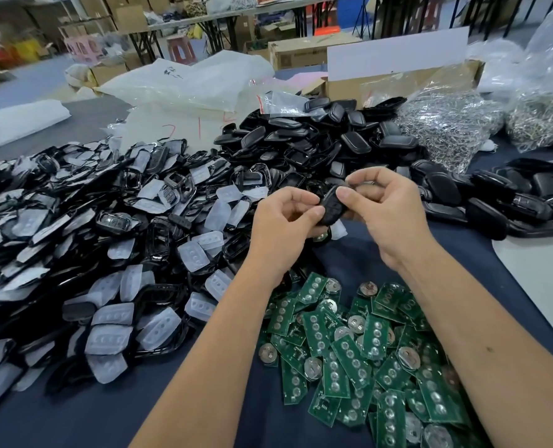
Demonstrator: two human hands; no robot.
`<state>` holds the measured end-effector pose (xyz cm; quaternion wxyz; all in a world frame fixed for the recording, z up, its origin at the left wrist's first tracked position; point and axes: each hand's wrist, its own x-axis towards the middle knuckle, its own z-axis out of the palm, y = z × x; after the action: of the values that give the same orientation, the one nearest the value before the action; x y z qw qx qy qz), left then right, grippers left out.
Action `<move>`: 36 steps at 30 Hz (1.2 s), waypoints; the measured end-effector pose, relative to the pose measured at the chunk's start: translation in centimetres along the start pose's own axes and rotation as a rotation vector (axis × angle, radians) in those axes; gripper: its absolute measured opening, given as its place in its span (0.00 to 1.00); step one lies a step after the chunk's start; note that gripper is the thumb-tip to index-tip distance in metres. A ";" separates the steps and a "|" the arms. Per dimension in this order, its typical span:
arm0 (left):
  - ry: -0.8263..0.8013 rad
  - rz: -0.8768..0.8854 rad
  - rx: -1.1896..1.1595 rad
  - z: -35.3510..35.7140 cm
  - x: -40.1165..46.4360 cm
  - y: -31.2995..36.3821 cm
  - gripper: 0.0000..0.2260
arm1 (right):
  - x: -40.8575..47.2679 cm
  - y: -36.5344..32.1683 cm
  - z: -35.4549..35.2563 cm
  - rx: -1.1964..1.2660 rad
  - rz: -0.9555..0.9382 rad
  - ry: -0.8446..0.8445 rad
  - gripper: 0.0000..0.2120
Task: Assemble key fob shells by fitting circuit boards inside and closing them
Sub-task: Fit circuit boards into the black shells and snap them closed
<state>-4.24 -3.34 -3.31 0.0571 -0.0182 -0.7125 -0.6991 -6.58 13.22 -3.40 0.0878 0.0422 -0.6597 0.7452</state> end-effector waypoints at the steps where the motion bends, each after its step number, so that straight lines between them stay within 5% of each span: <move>1: -0.017 -0.004 0.021 -0.1 0.0 0.0 0.04 | 0.0 0.0 -0.1 -0.023 -0.002 -0.008 0.06; 15: -0.039 -0.133 -0.222 0.3 -0.1 0.6 0.03 | -0.3 -0.2 1.0 0.469 0.236 -0.014 0.07; 27: -0.022 -0.156 -0.051 -0.6 0.4 0.3 0.06 | -0.6 -0.4 1.0 0.414 0.231 -0.127 0.12; 36: -0.078 -0.206 -0.286 -0.1 0.2 0.9 0.07 | -0.5 -0.4 0.9 0.508 0.272 -0.156 0.17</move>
<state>-4.34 -3.40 -2.38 -0.0458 0.0197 -0.6055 -0.7943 -6.05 12.38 -3.03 -0.0771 0.0311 -0.4566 0.8858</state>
